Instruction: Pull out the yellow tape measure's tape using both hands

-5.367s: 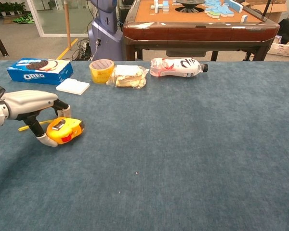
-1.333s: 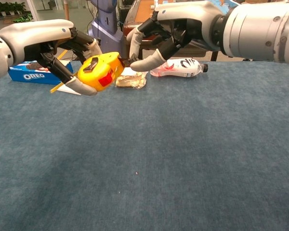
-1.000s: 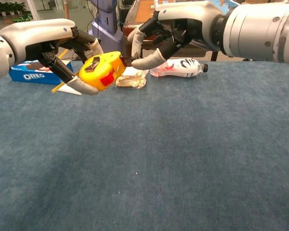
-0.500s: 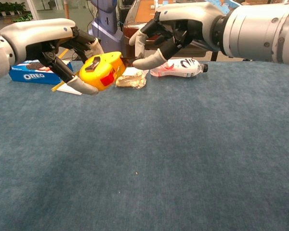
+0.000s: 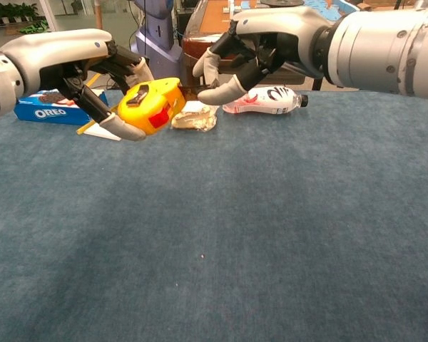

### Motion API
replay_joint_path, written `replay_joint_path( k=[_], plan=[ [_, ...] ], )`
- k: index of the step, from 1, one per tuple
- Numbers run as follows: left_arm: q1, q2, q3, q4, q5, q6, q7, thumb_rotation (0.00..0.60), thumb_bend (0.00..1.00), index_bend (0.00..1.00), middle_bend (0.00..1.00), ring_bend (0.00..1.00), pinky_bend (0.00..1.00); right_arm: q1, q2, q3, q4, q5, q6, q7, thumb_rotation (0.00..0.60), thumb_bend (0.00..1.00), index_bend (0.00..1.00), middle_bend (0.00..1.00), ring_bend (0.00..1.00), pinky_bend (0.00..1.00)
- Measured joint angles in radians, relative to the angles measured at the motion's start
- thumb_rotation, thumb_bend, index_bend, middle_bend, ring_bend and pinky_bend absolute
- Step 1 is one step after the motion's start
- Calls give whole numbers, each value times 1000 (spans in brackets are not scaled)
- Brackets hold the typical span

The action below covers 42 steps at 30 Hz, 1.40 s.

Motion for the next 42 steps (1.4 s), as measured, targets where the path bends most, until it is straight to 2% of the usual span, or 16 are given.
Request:
replay_joint_path(
  k=[11,19,26,32,37,42],
  plan=[
    [13,19,11,0,17,4,-9,600,112,534,507,304,39,-15,15,-2,-11,-9,18,1,600,552,701,250,0,0],
    [37,50,36,34,16,-14,-38,600,112,534,508,303,39,-52,78,-11,-45,-39,22,25,600,571,706,255,0,0],
    [48,91,63,82,40,-99,-105,600,111,534,508,300,37,-104,185,-25,-101,-94,13,68,600,572,706,255,0,0],
    [55,136,96,151,114,-194,-204,600,112,534,508,296,33,-164,297,-29,-156,-173,-1,151,600,572,706,260,0,0],
    [66,144,111,212,169,-219,-269,600,111,534,508,295,32,-211,372,-28,-189,-241,-5,220,600,572,706,260,0,0],
    [76,131,120,261,199,-216,-284,600,112,534,508,295,30,-249,438,-22,-213,-294,-4,278,600,571,706,262,0,0]
  ],
)
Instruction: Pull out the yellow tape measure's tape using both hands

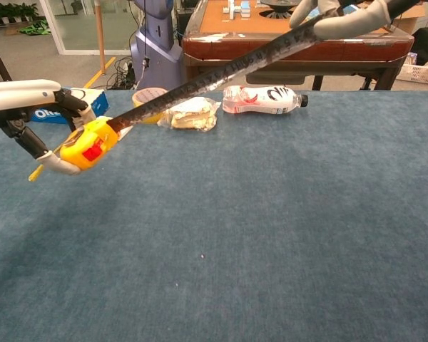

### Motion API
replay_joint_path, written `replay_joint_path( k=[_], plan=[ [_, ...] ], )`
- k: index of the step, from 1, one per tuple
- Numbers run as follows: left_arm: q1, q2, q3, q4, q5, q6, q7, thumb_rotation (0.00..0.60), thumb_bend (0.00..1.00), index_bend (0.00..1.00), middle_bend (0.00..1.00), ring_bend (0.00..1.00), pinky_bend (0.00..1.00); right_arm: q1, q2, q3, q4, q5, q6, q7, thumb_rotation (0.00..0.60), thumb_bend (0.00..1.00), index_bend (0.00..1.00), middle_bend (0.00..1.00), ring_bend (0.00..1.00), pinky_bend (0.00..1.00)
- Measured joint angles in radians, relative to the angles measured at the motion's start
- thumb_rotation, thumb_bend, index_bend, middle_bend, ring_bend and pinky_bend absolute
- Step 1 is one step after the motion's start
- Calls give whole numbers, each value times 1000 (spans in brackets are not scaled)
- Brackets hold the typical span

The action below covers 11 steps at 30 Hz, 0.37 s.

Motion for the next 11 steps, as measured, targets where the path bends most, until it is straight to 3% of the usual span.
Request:
replay_joint_path(
  k=[11],
  plan=[
    [14,-23,8,60,10,-13,-21,600,111,534,508,295,27,-63,99,9,-22,-85,1,119,600,572,706,263,0,0]
  ],
)
